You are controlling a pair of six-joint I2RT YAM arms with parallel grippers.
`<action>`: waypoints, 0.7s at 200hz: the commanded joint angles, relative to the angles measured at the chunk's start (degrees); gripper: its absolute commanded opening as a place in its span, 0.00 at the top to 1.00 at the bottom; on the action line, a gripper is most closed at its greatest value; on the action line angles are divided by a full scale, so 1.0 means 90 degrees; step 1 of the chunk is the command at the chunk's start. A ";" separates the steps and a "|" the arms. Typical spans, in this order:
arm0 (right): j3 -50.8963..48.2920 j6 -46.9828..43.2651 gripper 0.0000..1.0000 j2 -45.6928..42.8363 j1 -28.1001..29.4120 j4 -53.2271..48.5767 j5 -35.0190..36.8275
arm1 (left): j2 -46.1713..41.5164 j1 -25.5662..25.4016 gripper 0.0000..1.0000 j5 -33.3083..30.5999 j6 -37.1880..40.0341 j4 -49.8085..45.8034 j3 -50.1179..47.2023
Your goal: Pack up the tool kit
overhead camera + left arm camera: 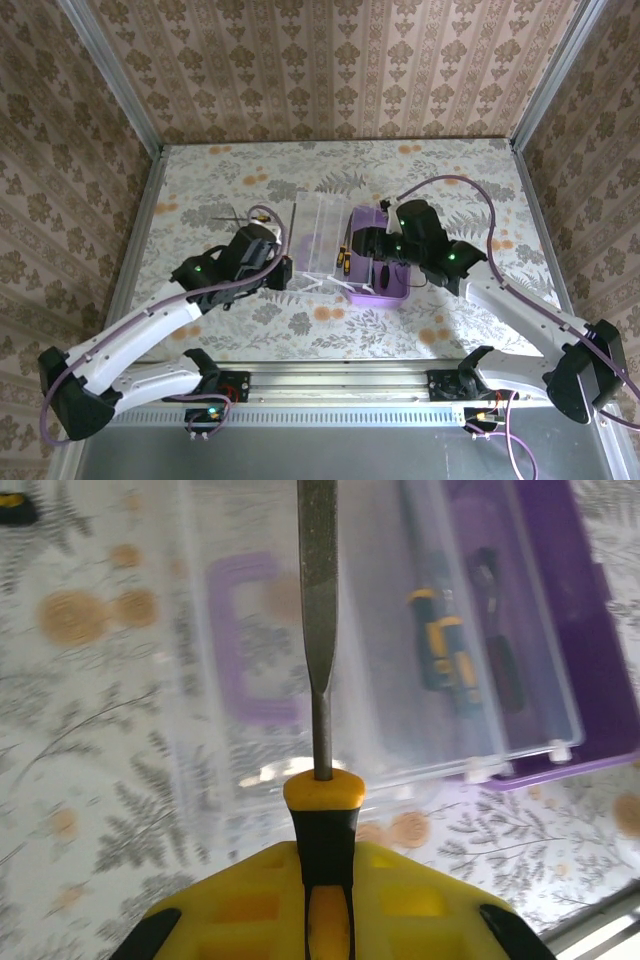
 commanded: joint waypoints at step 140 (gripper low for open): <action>0.0509 0.0786 0.86 0.0978 0.0299 0.1238 -0.0509 | 0.1221 -0.1064 0.94 0.0438 0.0062 0.1485 0.0377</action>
